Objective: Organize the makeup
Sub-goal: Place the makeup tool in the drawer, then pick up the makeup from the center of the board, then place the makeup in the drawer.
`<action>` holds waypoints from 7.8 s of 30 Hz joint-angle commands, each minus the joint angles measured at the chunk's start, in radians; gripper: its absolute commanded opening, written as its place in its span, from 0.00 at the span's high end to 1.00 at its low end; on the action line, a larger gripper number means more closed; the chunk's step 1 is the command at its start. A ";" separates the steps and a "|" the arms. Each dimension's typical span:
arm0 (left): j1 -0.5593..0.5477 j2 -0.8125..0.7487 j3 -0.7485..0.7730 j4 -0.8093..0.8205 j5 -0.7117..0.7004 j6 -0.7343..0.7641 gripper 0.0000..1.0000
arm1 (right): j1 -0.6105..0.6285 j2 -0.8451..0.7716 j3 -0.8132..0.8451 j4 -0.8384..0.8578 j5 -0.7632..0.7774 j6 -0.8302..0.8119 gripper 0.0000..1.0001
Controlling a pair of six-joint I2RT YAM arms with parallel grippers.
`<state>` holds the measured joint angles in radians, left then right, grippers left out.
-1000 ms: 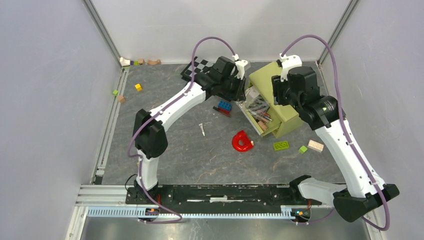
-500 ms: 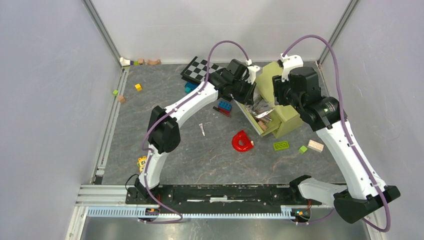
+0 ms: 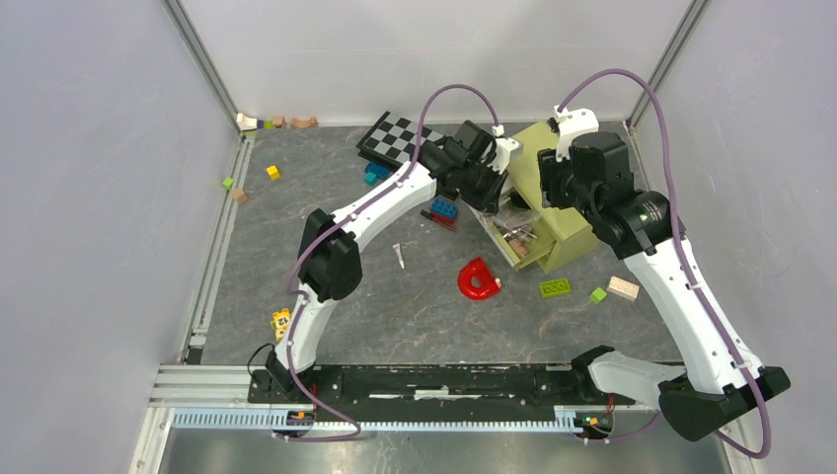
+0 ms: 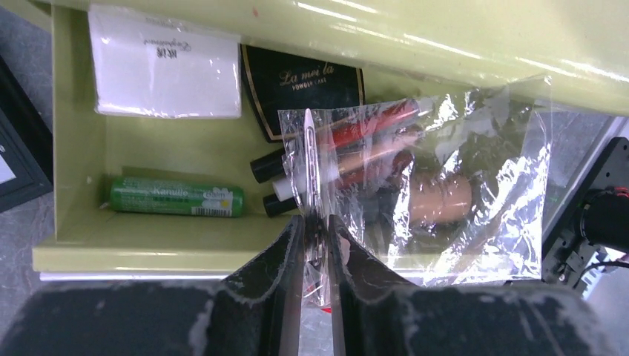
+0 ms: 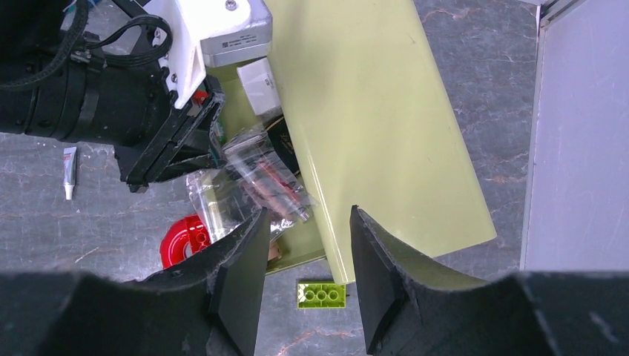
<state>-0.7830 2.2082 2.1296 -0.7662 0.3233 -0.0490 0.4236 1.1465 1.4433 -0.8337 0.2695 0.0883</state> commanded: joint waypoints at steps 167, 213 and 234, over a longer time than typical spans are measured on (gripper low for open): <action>0.166 -0.533 -1.008 0.322 -0.739 -0.722 0.19 | 0.002 -0.030 -0.023 0.034 -0.004 -0.015 0.49; 0.099 -0.416 -1.038 0.313 -0.715 -0.856 0.74 | 0.002 -0.063 -0.086 0.050 0.010 -0.012 0.48; 0.058 -0.557 -0.711 0.412 -0.477 -0.641 0.78 | 0.003 -0.111 -0.069 0.047 0.036 0.023 0.48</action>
<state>-0.6884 1.6199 1.2503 -0.4175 -0.2375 -0.7673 0.4236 1.0615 1.3544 -0.8215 0.2760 0.0887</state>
